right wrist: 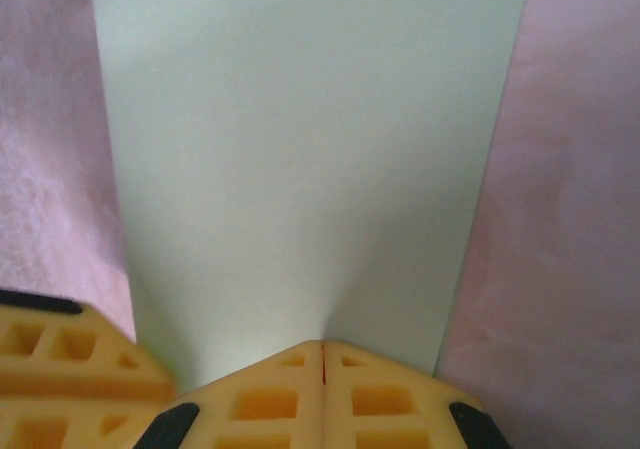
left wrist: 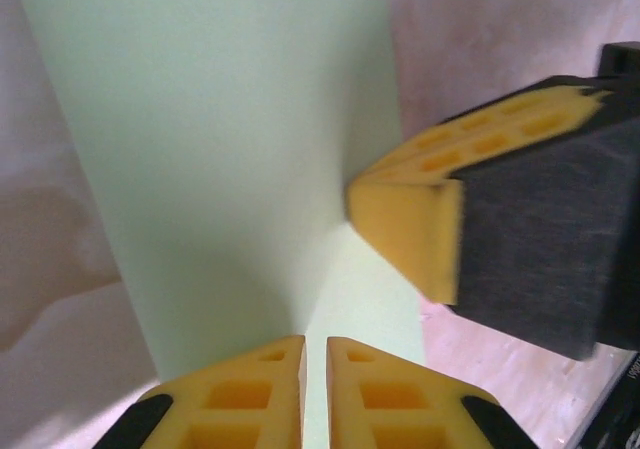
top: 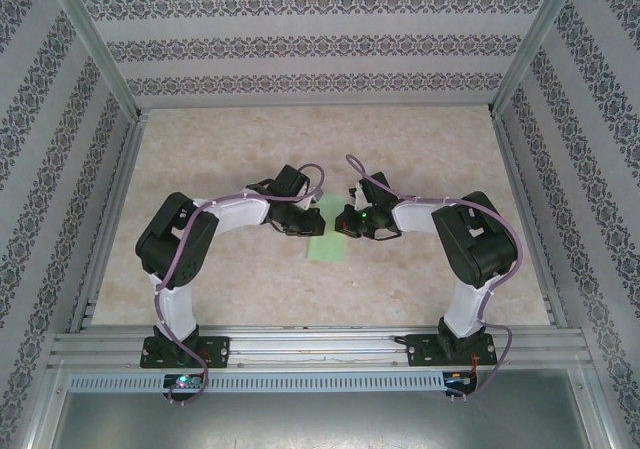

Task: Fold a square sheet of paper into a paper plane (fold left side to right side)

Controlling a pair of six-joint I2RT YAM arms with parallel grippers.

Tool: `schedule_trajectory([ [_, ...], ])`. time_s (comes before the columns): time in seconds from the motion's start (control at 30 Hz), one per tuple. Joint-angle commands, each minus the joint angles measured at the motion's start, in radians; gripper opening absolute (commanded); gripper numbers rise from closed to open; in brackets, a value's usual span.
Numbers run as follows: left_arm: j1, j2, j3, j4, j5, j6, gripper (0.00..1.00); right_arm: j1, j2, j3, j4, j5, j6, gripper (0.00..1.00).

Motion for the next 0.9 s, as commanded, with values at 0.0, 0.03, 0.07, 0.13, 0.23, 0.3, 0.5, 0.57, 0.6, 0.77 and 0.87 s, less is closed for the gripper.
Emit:
schedule_trajectory([
  [0.0,0.026,0.021,-0.030,0.049,0.016,0.012,0.13,0.003,0.051,-0.017,-0.115,0.095,-0.028,0.00],
  [0.03,0.030,0.023,-0.039,0.054,0.014,0.013,0.12,0.003,0.052,-0.015,-0.118,0.096,-0.030,0.00],
  [0.07,0.036,0.028,-0.045,0.057,0.012,0.012,0.12,0.003,0.052,-0.014,-0.122,0.098,-0.031,0.00],
  [0.13,0.047,0.034,-0.059,0.064,0.008,0.010,0.11,0.002,0.053,-0.012,-0.128,0.101,-0.035,0.00],
  [0.23,0.065,0.035,-0.081,0.061,-0.007,0.014,0.10,0.002,0.053,-0.010,-0.138,0.107,-0.040,0.00],
  [0.3,0.083,0.031,-0.102,0.065,-0.005,0.014,0.09,0.002,0.052,-0.012,-0.143,0.110,-0.043,0.00],
  [0.5,0.123,-0.020,-0.142,0.062,0.001,0.023,0.08,-0.001,0.047,-0.012,-0.146,0.111,-0.048,0.00],
  [0.57,0.123,-0.041,-0.139,0.056,0.008,0.028,0.07,-0.001,0.045,-0.010,-0.146,0.109,-0.049,0.00],
  [0.6,0.124,-0.051,-0.139,0.060,0.019,0.025,0.07,0.000,0.046,-0.010,-0.144,0.107,-0.051,0.00],
  [0.77,0.122,-0.092,-0.149,0.136,0.094,-0.023,0.06,-0.001,0.043,-0.008,-0.144,0.102,-0.065,0.00],
  [0.87,0.116,-0.090,-0.148,0.194,0.143,-0.064,0.06,-0.001,0.043,-0.003,-0.146,0.099,-0.078,0.00],
])
